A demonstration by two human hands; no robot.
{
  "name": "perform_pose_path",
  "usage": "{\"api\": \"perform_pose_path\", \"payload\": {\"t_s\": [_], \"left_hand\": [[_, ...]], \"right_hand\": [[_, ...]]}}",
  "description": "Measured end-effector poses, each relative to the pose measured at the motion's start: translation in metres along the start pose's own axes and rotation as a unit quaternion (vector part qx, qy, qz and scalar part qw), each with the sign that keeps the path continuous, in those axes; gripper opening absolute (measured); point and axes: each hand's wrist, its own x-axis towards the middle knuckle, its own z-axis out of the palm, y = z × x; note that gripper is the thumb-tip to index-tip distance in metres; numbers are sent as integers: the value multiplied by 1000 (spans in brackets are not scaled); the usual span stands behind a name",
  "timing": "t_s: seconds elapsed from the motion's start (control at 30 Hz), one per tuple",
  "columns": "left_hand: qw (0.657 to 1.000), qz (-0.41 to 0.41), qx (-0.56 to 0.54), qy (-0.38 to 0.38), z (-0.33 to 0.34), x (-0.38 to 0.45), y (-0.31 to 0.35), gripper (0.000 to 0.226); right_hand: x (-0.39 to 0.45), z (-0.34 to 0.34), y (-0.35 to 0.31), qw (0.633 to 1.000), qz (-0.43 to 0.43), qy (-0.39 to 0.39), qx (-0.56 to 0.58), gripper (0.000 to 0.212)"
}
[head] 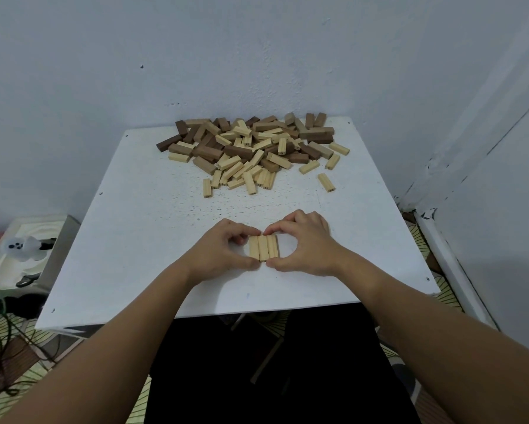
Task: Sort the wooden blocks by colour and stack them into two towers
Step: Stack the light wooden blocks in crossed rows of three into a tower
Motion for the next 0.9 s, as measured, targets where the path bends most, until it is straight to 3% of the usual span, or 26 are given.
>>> {"api": "perform_pose_path", "payload": {"t_s": [0.57,0.73,0.83,0.9], "left_hand": [[1000,-17,-2,-12,-1,-1,4,60],[998,-36,-31,-35,-6,-1,8,78],[983,-49,-167,-59,-21,2,5,77],[985,-42,-167,6,-30,9,4,55]], "right_hand": [[0,5,2,1000,0,25,6,61],[-2,3,3,1000,-5,7,2,63],[3,-2,4,995,27,31,89,43],[10,-7,3,981,55,63,173,34]]}}
